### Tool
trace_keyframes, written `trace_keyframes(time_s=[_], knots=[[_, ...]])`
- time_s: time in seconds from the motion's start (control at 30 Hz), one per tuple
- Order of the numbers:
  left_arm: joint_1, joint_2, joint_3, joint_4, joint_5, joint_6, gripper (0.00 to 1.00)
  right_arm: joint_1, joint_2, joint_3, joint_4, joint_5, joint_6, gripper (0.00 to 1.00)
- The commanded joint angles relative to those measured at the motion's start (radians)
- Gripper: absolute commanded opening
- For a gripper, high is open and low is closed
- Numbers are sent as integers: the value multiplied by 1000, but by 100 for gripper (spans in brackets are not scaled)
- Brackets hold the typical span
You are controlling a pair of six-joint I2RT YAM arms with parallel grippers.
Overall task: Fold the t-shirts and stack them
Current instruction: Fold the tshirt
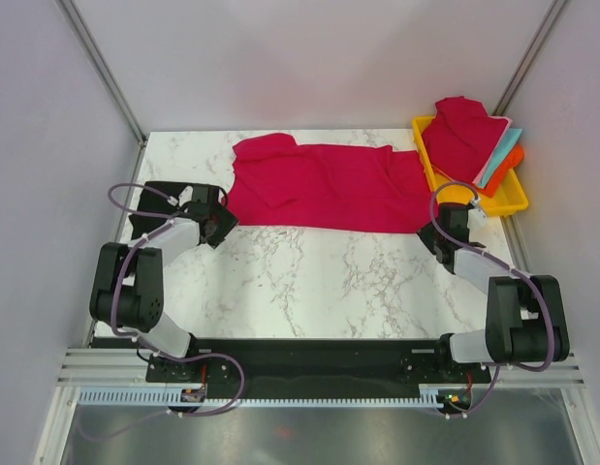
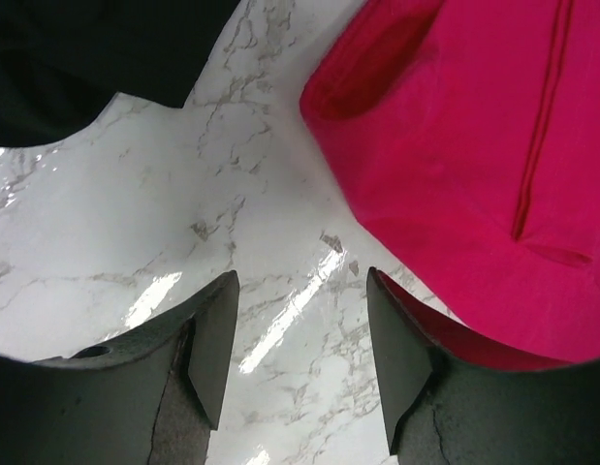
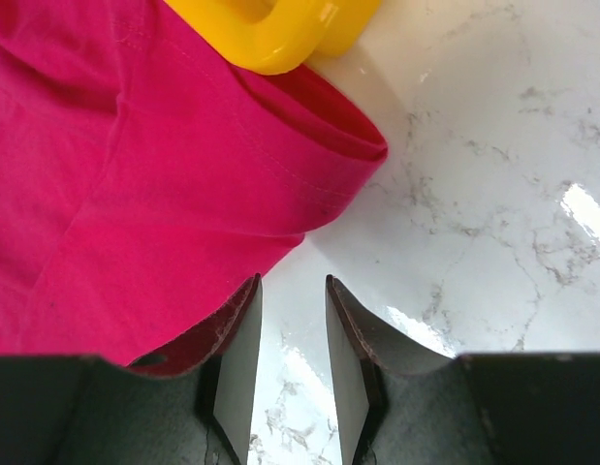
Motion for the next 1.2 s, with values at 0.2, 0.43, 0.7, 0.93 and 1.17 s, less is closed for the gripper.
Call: trace_keyframes(time_s=[0.2, 0.43, 0.7, 0.93, 1.17], knots=[[31, 132, 24, 250, 6, -11, 66, -1, -54, -8, 52, -41, -9, 42], [151, 190, 8, 249, 99, -62, 5, -1, -65, -14, 52, -41, -9, 42], [272, 43, -86, 241, 98, -103, 2, 16, -40, -43, 72, -31, -10, 50], [274, 31, -109, 250, 137, -105, 2, 35, 30, -35, 92, -52, -3, 48], [274, 57, -98, 250, 151, -108, 2, 39, 50, -43, 119, -28, 13, 47]])
